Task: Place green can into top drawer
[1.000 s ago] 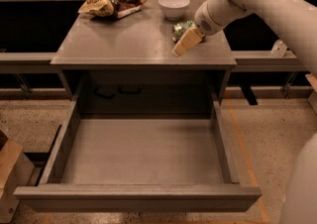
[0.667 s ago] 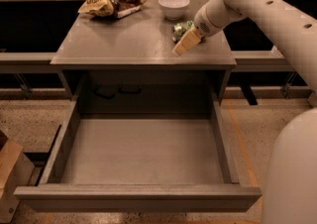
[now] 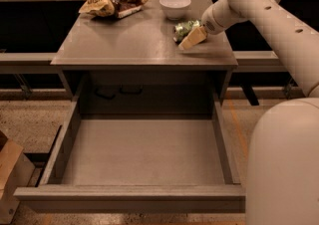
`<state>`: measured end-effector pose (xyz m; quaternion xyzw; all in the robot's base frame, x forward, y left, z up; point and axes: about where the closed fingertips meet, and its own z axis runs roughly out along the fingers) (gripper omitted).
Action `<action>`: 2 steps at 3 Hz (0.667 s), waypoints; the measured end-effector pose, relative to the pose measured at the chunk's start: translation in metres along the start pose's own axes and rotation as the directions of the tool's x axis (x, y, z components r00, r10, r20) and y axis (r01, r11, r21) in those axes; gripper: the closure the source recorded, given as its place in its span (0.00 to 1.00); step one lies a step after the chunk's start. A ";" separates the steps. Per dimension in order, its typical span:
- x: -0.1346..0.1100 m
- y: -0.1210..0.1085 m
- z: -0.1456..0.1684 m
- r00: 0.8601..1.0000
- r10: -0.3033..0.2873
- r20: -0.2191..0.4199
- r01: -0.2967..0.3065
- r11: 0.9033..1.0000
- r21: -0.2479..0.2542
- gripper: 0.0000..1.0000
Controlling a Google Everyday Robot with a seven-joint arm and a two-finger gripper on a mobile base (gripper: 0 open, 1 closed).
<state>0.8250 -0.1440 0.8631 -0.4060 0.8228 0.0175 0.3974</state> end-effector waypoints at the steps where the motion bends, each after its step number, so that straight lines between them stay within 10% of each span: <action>1: -0.001 -0.012 0.017 0.999 0.028 0.021 -0.028 1.000 0.004 0.00; 2: -0.012 -0.009 0.033 0.998 0.032 0.056 -0.031 0.999 -0.022 0.00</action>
Offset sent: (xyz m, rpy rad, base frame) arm 0.0498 0.0269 -0.0080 0.1128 -0.0326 0.0406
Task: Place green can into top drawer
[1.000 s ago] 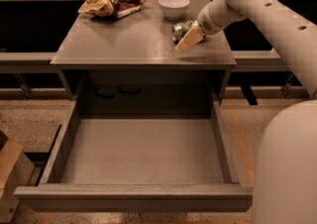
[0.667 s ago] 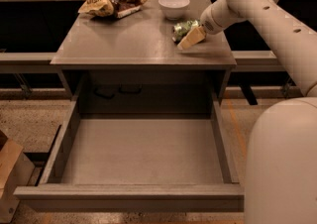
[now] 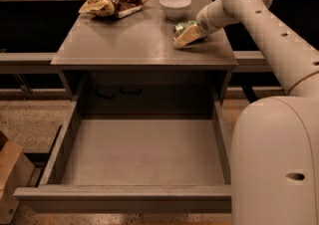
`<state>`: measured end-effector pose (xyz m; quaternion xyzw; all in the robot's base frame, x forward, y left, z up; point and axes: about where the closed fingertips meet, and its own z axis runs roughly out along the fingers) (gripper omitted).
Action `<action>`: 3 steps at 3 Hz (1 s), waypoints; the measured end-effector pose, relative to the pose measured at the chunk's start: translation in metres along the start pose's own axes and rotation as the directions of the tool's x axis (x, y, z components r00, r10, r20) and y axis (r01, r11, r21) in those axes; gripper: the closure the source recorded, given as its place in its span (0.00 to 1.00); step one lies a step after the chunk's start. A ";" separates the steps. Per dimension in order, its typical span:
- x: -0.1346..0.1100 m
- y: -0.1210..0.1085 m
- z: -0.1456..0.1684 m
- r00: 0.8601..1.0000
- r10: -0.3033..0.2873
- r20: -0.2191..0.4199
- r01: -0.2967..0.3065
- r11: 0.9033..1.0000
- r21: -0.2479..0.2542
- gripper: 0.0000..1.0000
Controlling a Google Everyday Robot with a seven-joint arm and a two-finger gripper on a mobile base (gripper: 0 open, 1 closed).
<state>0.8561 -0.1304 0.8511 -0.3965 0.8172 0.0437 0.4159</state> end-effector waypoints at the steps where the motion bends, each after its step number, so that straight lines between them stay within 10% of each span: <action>1: -0.007 0.011 0.015 1.000 -0.019 0.013 0.019 0.999 -0.038 0.18; 3: -0.009 0.015 0.017 1.000 -0.019 0.017 0.020 0.998 -0.057 0.64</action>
Offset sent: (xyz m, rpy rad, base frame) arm 0.0021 0.0258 -0.0101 0.0334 0.0227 0.0790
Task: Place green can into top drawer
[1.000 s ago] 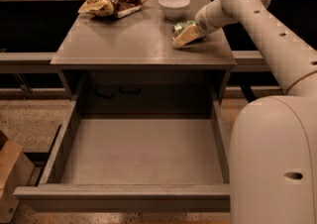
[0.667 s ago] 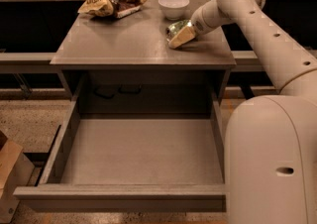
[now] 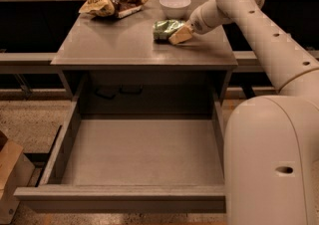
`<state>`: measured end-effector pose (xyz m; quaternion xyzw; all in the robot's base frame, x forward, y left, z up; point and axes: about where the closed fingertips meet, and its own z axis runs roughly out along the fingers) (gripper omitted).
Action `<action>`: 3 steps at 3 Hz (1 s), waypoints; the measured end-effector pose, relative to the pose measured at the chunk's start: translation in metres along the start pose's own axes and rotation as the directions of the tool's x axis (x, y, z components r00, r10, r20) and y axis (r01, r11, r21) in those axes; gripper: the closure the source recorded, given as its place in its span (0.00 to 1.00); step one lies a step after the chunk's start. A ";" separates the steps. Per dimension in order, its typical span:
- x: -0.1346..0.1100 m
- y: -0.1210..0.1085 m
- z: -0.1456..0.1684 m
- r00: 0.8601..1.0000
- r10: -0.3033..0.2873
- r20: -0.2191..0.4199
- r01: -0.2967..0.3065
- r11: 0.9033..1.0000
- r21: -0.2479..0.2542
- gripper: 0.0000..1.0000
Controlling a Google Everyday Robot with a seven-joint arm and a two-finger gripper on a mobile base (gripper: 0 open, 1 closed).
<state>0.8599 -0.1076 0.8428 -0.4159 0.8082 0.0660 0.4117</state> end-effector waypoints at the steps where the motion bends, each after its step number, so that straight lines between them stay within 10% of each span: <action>1: -0.001 0.000 -0.001 1.000 0.000 0.000 0.000 1.000 0.000 0.87; 3: -0.013 0.025 -0.046 0.999 -0.045 0.020 0.045 0.999 -0.009 1.00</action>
Offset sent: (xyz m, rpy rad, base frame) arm -0.0548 -0.0001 0.0451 -0.0161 -0.0549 0.0427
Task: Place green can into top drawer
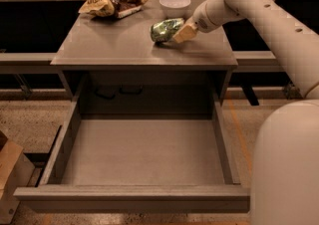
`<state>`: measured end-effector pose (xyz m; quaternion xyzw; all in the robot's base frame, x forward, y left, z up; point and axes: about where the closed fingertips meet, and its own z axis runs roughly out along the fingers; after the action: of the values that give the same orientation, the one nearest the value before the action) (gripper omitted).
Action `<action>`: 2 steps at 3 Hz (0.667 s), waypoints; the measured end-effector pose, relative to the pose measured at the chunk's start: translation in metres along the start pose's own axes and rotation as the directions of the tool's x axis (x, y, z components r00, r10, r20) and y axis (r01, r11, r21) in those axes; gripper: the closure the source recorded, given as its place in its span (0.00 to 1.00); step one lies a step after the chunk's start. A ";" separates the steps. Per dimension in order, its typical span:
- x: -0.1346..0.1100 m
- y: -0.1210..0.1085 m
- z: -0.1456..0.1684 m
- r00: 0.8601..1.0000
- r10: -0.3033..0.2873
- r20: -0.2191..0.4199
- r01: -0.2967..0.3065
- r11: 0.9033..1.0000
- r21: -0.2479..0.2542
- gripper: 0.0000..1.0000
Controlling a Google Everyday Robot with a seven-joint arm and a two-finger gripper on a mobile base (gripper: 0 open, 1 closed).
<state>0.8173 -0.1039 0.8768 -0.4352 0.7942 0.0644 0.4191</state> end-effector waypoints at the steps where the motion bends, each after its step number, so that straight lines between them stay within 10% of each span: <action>1: -0.002 0.025 -0.034 1.000 -0.020 -0.023 0.020 1.000 -0.016 1.00; 2: 0.005 0.057 -0.068 0.999 0.015 -0.036 -0.016 0.999 -0.037 1.00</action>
Offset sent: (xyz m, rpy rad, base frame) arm -0.1510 -0.0054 0.0295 0.0132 0.1160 -0.0137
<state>0.7319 -0.1037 0.9012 -0.4379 0.8036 0.0746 0.3961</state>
